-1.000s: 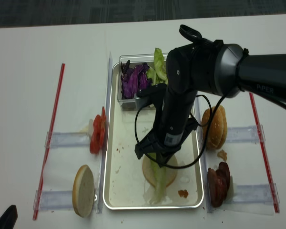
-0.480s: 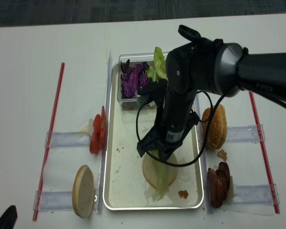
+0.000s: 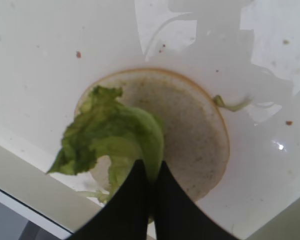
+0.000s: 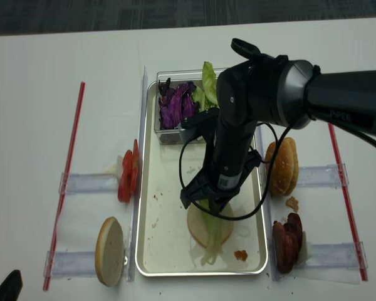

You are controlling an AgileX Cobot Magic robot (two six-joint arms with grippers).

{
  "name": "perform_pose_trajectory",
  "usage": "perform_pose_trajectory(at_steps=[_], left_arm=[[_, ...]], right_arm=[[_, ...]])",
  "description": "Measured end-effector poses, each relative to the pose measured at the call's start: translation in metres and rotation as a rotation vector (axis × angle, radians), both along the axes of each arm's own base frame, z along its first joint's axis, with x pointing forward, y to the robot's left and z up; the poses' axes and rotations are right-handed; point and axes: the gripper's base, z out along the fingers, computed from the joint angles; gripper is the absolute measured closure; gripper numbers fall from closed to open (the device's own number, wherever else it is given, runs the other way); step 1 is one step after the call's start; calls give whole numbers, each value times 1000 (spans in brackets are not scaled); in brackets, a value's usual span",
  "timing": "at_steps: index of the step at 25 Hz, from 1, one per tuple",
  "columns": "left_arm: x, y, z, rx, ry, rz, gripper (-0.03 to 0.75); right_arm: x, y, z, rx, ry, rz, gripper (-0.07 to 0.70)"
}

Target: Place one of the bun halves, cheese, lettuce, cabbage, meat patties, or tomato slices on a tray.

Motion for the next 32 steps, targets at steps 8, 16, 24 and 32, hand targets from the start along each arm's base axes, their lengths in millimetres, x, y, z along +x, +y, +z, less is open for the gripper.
perform_pose_trajectory(at_steps=[8,16,24,32], left_arm=[[0,0,0,2,0,1,324],[0,0,0,2,0,1,324],[0,0,0,2,0,1,324],[0,0,0,2,0,1,324]], right_arm=[[-1,1,0,9,10,3,547],[-1,1,0,8,13,9,238],[-3,0,0,0,30,14,152],[-6,-2,1,-16,64,21,152]])
